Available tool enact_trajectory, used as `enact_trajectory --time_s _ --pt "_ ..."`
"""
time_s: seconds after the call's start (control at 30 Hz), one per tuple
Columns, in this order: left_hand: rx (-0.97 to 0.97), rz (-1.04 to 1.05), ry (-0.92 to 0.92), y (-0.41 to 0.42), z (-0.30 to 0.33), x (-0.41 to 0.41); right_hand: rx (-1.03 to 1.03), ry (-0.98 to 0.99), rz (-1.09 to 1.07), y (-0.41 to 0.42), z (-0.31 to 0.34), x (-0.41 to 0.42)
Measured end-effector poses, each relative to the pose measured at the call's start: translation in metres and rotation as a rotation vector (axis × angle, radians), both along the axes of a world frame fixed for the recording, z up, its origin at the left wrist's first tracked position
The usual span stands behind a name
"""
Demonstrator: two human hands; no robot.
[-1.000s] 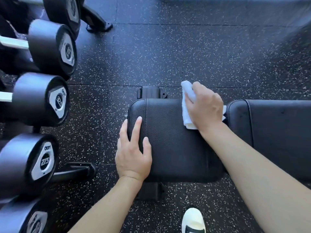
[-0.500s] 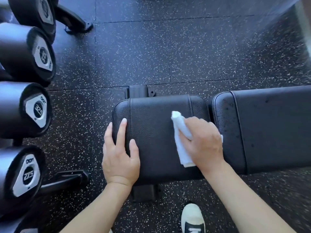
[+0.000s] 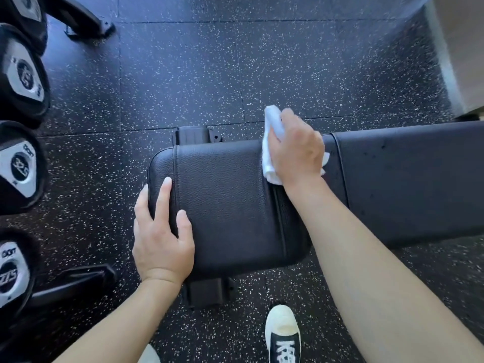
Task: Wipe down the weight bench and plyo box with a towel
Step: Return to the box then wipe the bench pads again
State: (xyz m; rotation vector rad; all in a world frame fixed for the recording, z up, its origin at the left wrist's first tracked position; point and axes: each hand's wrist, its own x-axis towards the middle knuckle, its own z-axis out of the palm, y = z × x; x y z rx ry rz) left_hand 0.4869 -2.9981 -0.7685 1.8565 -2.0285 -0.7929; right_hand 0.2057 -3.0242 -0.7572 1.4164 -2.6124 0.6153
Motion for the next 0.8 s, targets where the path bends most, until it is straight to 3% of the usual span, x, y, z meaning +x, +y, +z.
enact_trajectory --time_s 0.17,0.37,0.63,0.8 --pt "-0.004 0.008 0.006 0.001 -0.001 0.001 -0.076 0.022 0.005 0.044 -0.002 0.021" --pt "0.004 0.008 0.013 0.002 0.001 -0.001 -0.059 0.057 0.067 0.141 -0.01 0.105" --pt "0.037 -0.015 0.064 -0.002 0.002 0.006 -0.012 0.035 0.124 0.066 -0.009 0.174" --pt "0.051 -0.021 0.045 0.002 0.007 0.002 -0.003 0.12 0.036 0.126 -0.012 0.126"
